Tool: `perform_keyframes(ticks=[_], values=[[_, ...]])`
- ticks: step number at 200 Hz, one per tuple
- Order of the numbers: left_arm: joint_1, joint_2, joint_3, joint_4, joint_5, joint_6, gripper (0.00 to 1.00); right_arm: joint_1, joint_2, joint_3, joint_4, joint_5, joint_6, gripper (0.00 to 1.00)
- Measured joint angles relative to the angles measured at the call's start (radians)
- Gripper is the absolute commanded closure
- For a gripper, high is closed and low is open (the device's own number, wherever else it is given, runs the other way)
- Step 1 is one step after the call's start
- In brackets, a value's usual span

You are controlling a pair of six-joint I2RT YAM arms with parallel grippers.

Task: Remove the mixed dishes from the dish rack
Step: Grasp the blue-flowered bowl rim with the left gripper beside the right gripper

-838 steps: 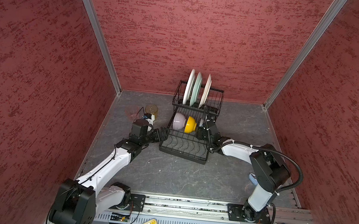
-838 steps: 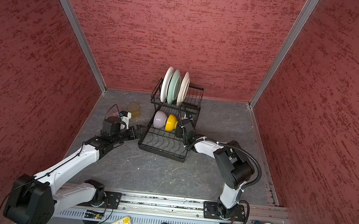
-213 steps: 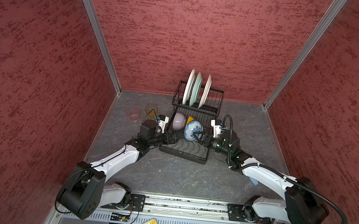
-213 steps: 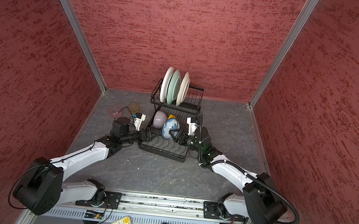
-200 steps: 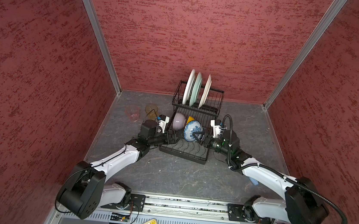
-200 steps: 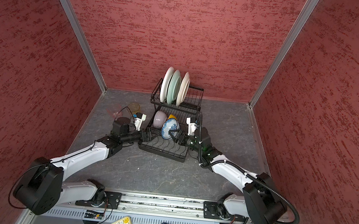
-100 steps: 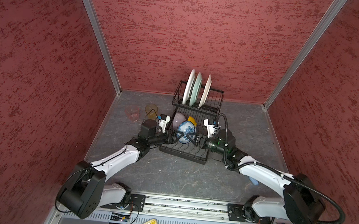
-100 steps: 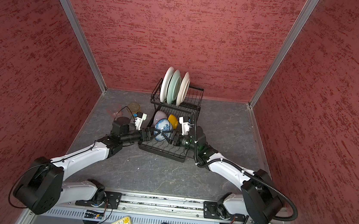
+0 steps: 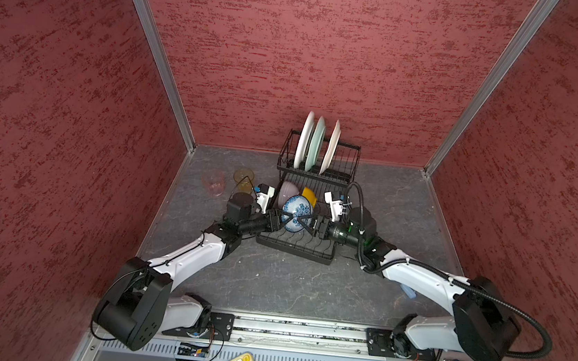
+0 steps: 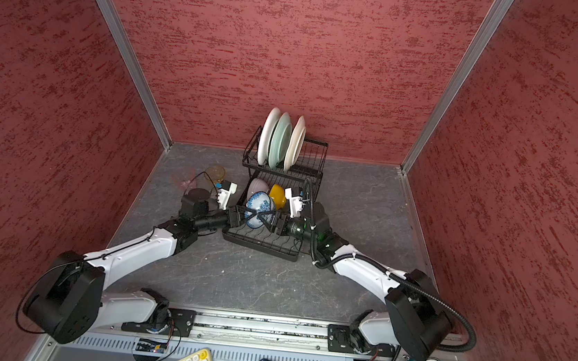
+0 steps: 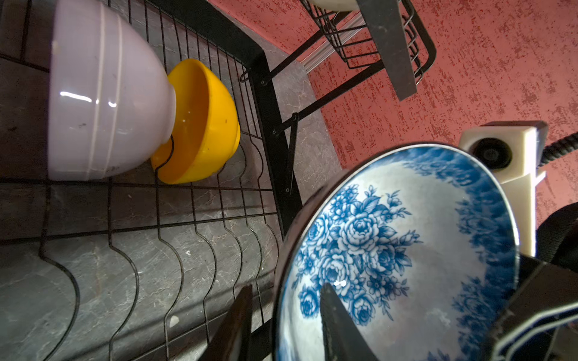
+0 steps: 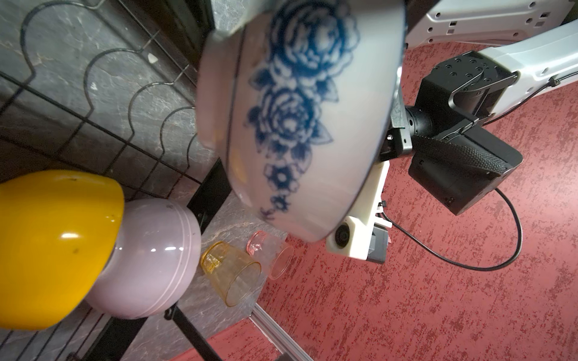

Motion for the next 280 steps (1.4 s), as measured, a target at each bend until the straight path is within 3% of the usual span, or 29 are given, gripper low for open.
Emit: perform_keyframes(ticks=[23,46,65,114,194,226,280], values=[[0.0,0.005,0.0,0.002,0.0,0.0,0.68,0.013,0.013,0.02,-0.003,-0.008,-0.019,0.49],[0.0,0.005,0.0,0.005,-0.003,-0.004,0.91,0.026,0.024,0.034,-0.025,-0.008,-0.034,0.49],[0.012,0.005,0.0,0.002,-0.008,-0.018,0.99,0.027,0.029,0.034,-0.048,0.003,-0.066,0.47],[0.007,0.007,0.0,-0.018,-0.016,-0.011,1.0,0.028,0.035,0.035,-0.067,0.027,-0.075,0.43],[0.002,-0.07,-0.002,-0.109,-0.068,0.038,1.0,0.038,0.042,0.061,-0.047,0.025,-0.06,0.08],[0.002,-0.091,-0.003,-0.133,-0.096,0.045,1.0,0.038,0.042,0.061,-0.043,0.029,-0.058,0.01],[0.003,-0.092,-0.008,-0.148,-0.115,0.036,1.0,0.038,0.015,0.054,-0.051,0.089,-0.056,0.01]])
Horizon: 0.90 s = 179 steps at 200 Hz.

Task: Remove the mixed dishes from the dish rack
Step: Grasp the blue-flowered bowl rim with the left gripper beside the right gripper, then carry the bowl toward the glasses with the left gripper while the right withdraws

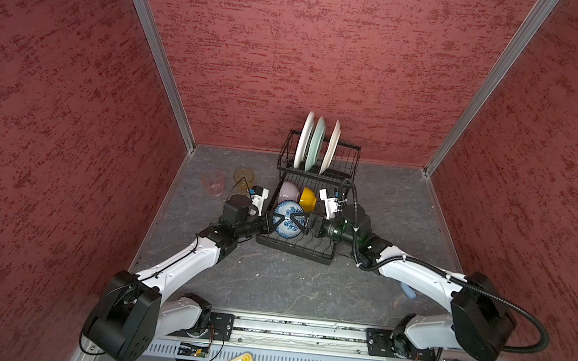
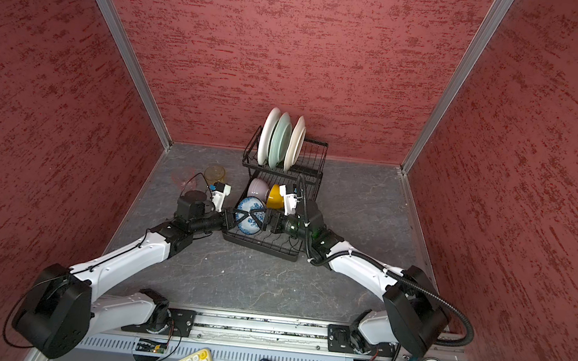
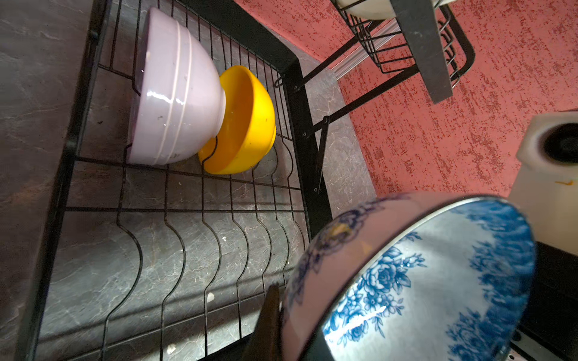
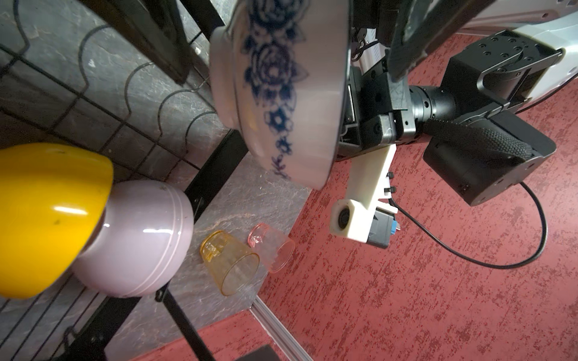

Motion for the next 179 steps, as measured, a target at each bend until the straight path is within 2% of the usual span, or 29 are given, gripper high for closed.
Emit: perform_keyframes(ticks=[61,147,179], values=[[0.027,0.0,-0.001,-0.013,-0.004,-0.003,1.0,0.0,-0.053,-0.009,-0.081,0.116,-0.026,0.01],[0.206,-0.01,-0.037,-0.074,-0.07,0.009,1.0,0.0,-0.18,-0.097,-0.185,0.262,-0.088,0.01],[0.237,-0.055,-0.045,-0.129,-0.111,0.025,1.0,0.0,-0.229,-0.143,-0.191,0.291,-0.097,0.01]])
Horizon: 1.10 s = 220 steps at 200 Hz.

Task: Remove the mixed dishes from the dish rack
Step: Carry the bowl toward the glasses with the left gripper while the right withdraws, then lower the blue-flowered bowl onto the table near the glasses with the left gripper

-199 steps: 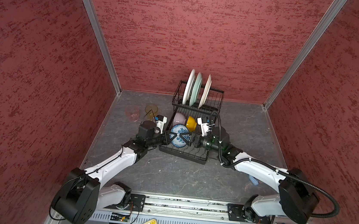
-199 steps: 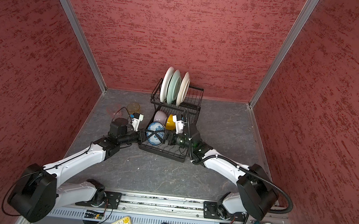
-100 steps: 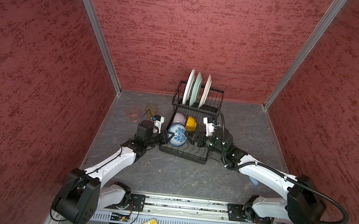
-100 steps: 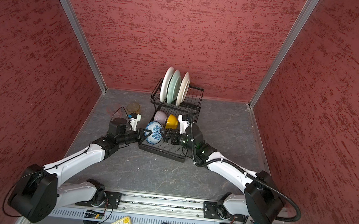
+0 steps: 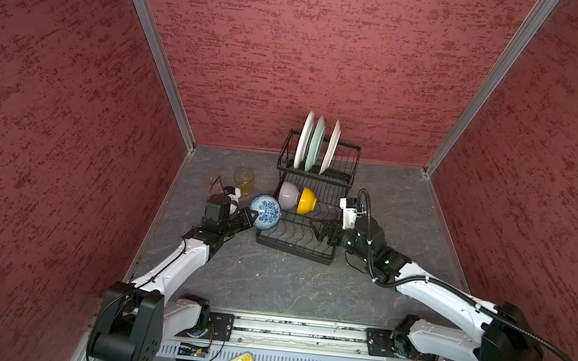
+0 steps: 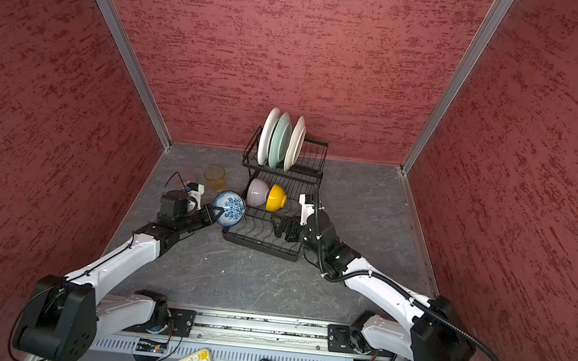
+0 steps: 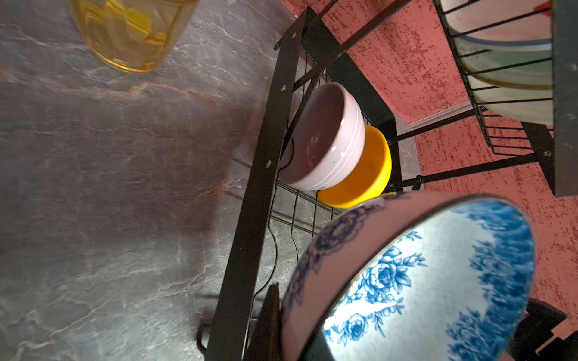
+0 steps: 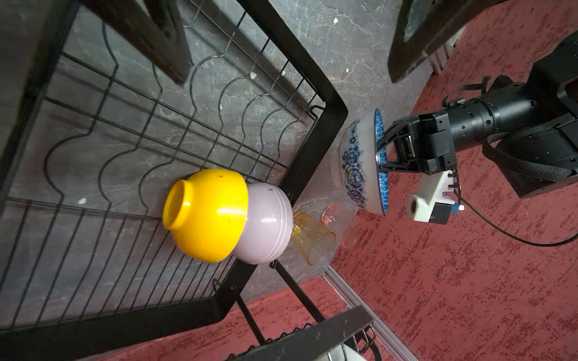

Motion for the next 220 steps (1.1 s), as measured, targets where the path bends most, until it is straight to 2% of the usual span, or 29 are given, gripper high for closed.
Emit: perform_keyframes(ticks=[47,140,220], values=[[0.051,-0.066,-0.006,-0.073,-0.065,0.018,1.0,0.0,-0.025,-0.024,-0.016,0.025,-0.007,0.01],[0.197,-0.08,-0.057,-0.157,-0.126,0.023,1.0,0.0,-0.071,-0.085,-0.022,0.05,-0.007,0.01],[0.246,-0.027,-0.074,-0.182,-0.204,0.042,1.0,0.0,-0.071,-0.085,-0.034,0.065,-0.007,0.01]])
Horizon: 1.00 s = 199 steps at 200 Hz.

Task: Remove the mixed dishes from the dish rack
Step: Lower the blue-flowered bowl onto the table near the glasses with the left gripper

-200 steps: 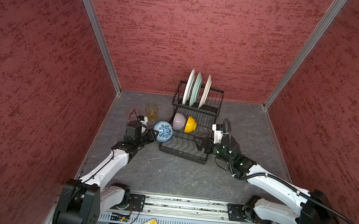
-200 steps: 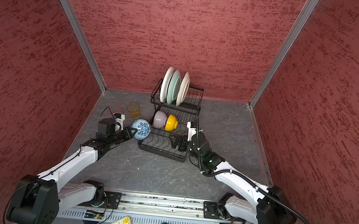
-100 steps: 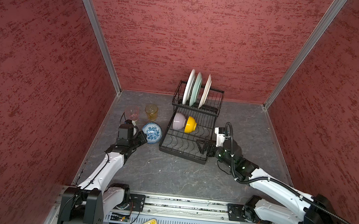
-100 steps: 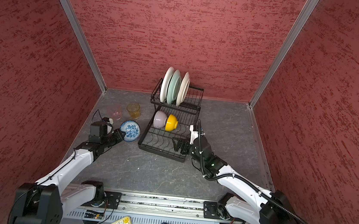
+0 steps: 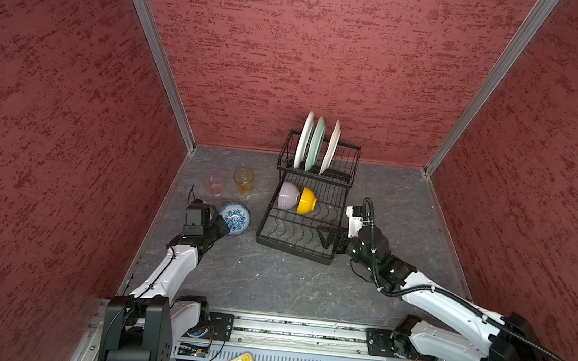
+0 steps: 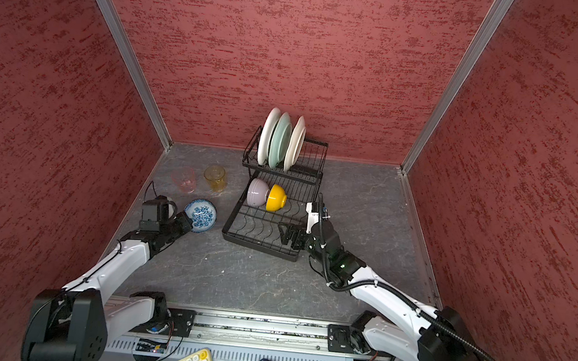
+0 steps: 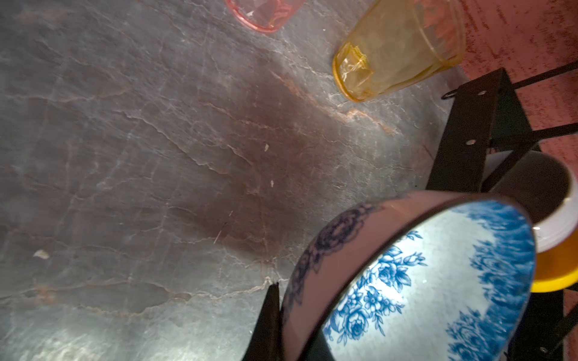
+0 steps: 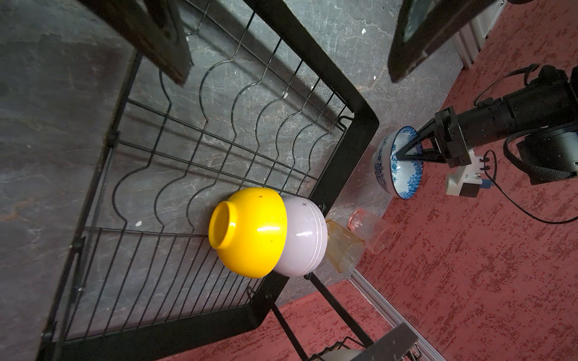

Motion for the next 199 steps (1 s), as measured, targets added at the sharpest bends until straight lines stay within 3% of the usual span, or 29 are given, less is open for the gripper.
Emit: perform_keyframes(ticks=[91,199], values=[[0.053,0.13,0.067,-0.026,-0.076,-0.002,1.0,0.0,-0.003,-0.007,-0.015,0.017,0.001,0.01],[0.102,0.35,0.177,-0.029,-0.029,-0.042,1.0,0.0,-0.003,-0.014,-0.017,0.019,0.014,0.01]])
